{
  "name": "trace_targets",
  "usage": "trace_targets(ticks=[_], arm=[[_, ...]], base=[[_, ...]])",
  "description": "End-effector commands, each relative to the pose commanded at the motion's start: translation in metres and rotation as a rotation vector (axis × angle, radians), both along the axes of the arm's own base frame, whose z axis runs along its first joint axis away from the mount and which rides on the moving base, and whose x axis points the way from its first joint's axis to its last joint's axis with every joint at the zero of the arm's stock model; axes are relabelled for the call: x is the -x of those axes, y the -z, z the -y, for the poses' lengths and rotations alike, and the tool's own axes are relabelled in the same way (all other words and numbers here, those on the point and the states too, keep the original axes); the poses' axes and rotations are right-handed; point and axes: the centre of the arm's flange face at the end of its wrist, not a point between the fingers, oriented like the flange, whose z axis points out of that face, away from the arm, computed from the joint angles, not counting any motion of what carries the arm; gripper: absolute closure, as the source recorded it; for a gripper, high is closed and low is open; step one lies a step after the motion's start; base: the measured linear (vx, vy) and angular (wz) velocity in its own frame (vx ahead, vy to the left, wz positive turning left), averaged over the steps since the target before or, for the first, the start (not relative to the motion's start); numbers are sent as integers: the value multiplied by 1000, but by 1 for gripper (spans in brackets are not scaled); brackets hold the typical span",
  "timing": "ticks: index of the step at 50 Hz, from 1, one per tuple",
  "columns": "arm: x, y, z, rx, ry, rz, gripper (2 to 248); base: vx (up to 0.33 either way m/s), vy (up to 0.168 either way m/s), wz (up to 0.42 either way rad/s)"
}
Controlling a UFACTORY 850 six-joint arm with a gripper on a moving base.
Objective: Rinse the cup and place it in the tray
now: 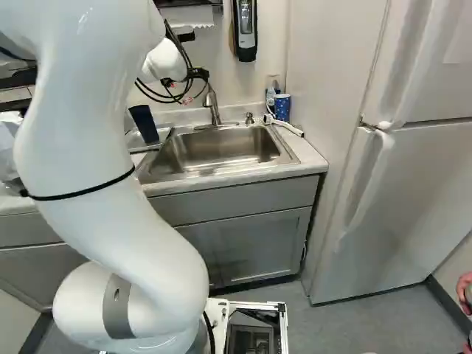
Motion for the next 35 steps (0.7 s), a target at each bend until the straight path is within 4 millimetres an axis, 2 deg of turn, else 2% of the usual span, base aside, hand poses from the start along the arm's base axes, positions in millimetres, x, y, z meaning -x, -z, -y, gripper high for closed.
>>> trace_targets(ticks=[35], arm=[[54,-4,48,-6,65,19,3]], base=[[0,0,0]])
